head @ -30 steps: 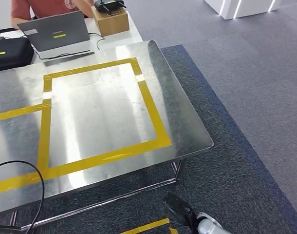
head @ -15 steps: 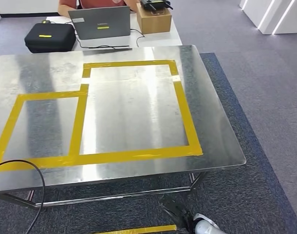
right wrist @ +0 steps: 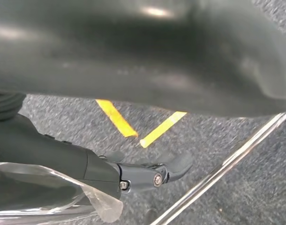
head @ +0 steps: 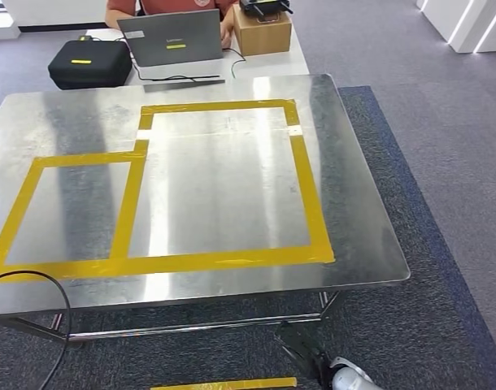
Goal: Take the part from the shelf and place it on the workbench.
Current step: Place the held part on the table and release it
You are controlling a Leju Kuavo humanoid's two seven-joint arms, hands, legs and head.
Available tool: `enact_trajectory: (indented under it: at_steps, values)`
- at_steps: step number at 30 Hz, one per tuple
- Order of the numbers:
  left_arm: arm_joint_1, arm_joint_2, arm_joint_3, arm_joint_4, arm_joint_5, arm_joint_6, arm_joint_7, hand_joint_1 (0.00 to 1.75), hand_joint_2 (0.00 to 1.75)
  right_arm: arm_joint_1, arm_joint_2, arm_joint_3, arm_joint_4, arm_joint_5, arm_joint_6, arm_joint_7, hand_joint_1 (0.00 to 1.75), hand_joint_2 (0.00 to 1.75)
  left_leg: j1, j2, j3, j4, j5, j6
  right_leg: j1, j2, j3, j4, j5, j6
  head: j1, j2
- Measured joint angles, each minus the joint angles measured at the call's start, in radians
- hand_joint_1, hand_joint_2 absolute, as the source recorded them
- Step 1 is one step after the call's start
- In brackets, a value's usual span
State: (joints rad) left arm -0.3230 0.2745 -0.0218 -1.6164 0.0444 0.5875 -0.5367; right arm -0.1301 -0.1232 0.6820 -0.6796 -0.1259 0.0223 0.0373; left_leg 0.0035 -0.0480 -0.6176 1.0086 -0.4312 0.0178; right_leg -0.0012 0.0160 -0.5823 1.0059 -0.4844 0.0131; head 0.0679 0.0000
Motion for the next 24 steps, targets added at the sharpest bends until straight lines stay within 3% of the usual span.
enact_trajectory:
  at_steps: [7,12,18,24]
  values:
    - [-0.003,0.012,0.0,0.036,-0.013,-0.002,0.008,1.75,1.75,0.01,0.0,0.0,0.0,-0.016,-0.005,-0.015,0.0,0.0,0.002,0.0,0.0,-0.004,0.001,-0.015,0.001,-0.001,0.0,0.001,-0.001,-0.004,0.0,0.0]
    - [-0.001,0.021,0.0,0.055,-0.031,-0.007,0.037,1.75,1.75,0.018,-0.001,0.001,0.013,-0.041,-0.025,-0.074,0.0,0.0,0.001,0.0,0.0,-0.003,0.001,-0.016,0.0,-0.001,0.0,0.0,-0.001,-0.005,0.0,0.0]
    - [-0.003,0.039,0.0,0.08,-0.044,-0.009,0.059,1.75,1.75,0.022,-0.001,0.002,0.026,-0.048,-0.031,-0.084,0.0,0.0,-0.001,0.0,-0.001,-0.002,0.0,-0.015,-0.002,-0.001,0.0,0.0,-0.001,-0.004,0.001,0.0]
    - [-0.047,0.077,-0.001,0.192,-0.107,-0.041,0.159,1.75,1.75,0.022,-0.001,0.005,0.034,-0.072,-0.036,-0.091,0.0,0.0,-0.001,0.0,-0.001,-0.001,0.0,-0.015,-0.002,-0.001,0.0,0.0,-0.001,-0.004,0.0,0.0]
